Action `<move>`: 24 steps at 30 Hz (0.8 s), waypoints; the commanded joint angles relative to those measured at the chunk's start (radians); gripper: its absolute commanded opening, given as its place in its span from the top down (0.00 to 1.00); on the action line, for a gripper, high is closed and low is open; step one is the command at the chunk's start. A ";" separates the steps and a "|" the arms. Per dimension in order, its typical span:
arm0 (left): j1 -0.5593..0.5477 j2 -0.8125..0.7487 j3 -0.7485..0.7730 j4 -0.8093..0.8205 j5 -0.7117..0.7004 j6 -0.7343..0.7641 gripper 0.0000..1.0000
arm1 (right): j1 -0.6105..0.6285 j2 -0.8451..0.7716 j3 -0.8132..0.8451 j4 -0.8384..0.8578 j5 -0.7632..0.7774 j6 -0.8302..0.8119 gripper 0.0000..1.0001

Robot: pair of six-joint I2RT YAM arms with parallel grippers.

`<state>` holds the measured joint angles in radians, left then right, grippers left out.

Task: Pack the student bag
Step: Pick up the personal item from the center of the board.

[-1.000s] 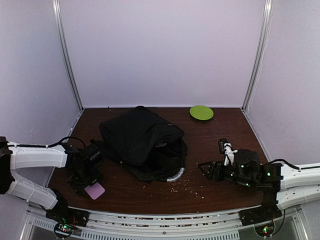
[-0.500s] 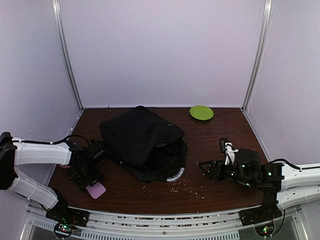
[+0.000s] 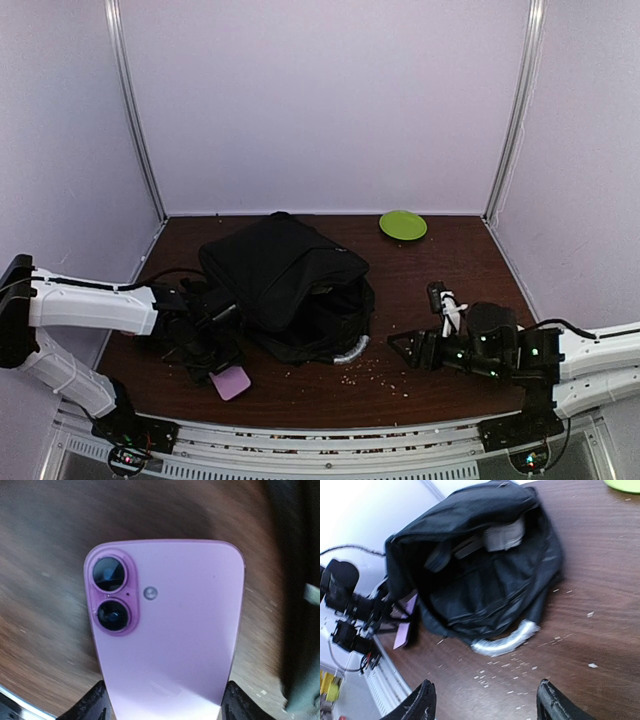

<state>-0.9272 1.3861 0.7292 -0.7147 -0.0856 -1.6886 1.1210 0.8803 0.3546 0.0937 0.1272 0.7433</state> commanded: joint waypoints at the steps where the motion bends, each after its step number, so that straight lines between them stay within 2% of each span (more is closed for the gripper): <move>1: -0.042 0.013 0.058 0.037 0.006 -0.026 0.46 | 0.064 0.098 0.007 0.155 -0.098 0.036 0.32; 10: -0.077 0.058 0.061 0.107 0.020 -0.017 0.46 | 0.141 0.477 0.136 0.401 -0.241 0.147 0.32; 13: -0.080 0.065 0.061 0.131 0.025 -0.016 0.46 | 0.143 0.608 0.221 0.428 -0.290 0.169 0.33; 24: -0.098 0.001 0.058 0.152 -0.007 -0.061 0.45 | 0.145 0.869 0.412 0.517 -0.403 0.253 0.34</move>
<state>-1.0187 1.4315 0.7662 -0.5991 -0.0689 -1.7264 1.2591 1.6791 0.6971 0.5457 -0.2035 0.9512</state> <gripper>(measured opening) 0.711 0.661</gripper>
